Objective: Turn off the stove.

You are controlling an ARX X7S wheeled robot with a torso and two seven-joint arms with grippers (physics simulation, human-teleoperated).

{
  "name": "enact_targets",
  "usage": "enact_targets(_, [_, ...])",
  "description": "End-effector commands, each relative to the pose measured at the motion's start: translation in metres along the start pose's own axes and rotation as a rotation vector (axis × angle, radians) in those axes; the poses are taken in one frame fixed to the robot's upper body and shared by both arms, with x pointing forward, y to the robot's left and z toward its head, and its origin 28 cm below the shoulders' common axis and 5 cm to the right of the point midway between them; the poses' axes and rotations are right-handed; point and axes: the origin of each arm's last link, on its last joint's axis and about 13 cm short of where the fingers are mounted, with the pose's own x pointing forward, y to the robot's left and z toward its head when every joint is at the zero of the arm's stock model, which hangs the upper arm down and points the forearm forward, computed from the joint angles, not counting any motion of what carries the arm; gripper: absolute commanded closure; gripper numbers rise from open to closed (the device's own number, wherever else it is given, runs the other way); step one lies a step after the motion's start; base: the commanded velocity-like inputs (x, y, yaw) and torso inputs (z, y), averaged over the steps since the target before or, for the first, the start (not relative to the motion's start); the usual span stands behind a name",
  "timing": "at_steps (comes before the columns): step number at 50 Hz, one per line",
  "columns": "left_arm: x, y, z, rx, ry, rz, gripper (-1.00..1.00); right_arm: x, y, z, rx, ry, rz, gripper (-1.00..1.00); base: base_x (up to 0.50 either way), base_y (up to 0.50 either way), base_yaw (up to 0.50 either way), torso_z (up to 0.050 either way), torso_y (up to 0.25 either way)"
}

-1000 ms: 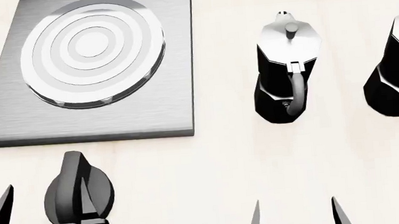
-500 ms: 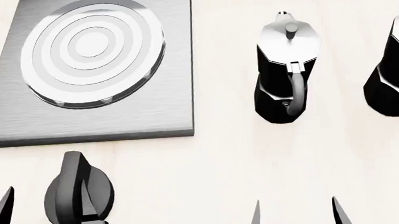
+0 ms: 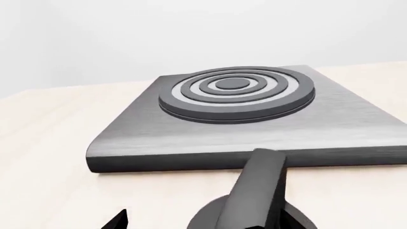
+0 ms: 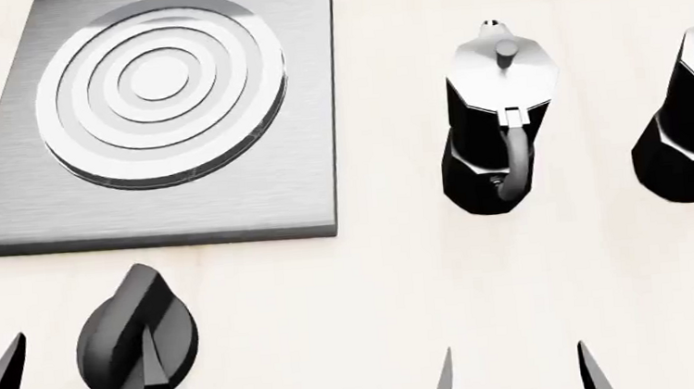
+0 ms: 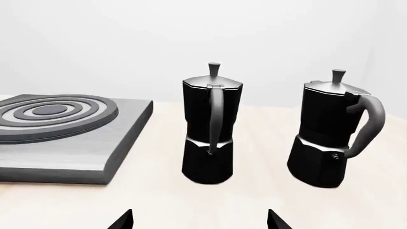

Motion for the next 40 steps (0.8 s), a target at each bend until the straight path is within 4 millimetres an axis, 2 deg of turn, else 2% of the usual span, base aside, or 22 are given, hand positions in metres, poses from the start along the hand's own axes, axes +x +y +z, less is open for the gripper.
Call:
enact_targets(1, [-0.002,0.013,-0.007,-0.010,0.033,0.074,-1.00,0.002,-0.001,0.000,-0.011,-0.010,-0.002,-1.00,0.00,0.00,0.00,0.000,0.000])
enact_targets(40, [-0.014,0.020,-0.002,-0.018,0.032,0.096,-1.00,0.001,0.000,-0.001,-0.013,-0.007,0.000,-1.00,0.00,0.00,0.00,0.000,-0.001])
